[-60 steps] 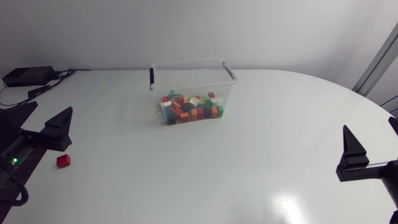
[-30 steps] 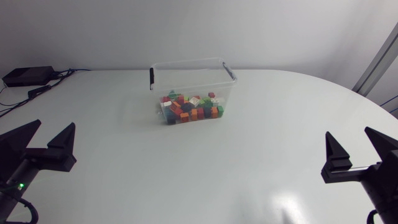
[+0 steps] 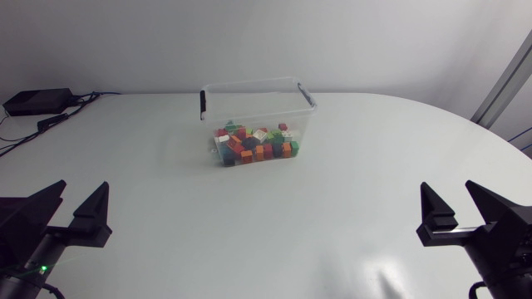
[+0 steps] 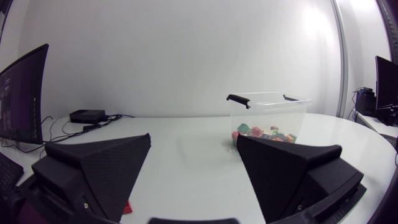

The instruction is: Place the duplo bricks in the container

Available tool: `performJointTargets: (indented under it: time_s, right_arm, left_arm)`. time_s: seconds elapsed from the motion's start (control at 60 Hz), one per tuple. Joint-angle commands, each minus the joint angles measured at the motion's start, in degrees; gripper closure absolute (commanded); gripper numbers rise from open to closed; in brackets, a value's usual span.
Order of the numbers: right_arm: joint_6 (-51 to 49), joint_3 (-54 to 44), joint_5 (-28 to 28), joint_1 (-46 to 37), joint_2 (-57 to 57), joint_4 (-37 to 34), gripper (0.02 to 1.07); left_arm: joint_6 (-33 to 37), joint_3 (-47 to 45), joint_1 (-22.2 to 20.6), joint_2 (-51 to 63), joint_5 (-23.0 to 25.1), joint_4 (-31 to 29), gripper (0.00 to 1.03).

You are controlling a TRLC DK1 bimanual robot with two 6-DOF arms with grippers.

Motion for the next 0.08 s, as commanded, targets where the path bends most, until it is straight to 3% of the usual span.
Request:
performJointTargets:
  time_s: [0.0, 0.067]
  right_arm:
    - [1.7, -1.1, -0.2, -0.3, 0.0, 1.0, 0.07]
    - [1.7, -1.1, -0.2, -0.3, 0.0, 1.0, 0.07]
  left_arm:
    - [-1.5, -1.1, -0.3, -0.4, -0.5, 0.2, 0.06]
    - [-1.5, -1.1, -0.3, -0.4, -0.5, 0.2, 0.05]
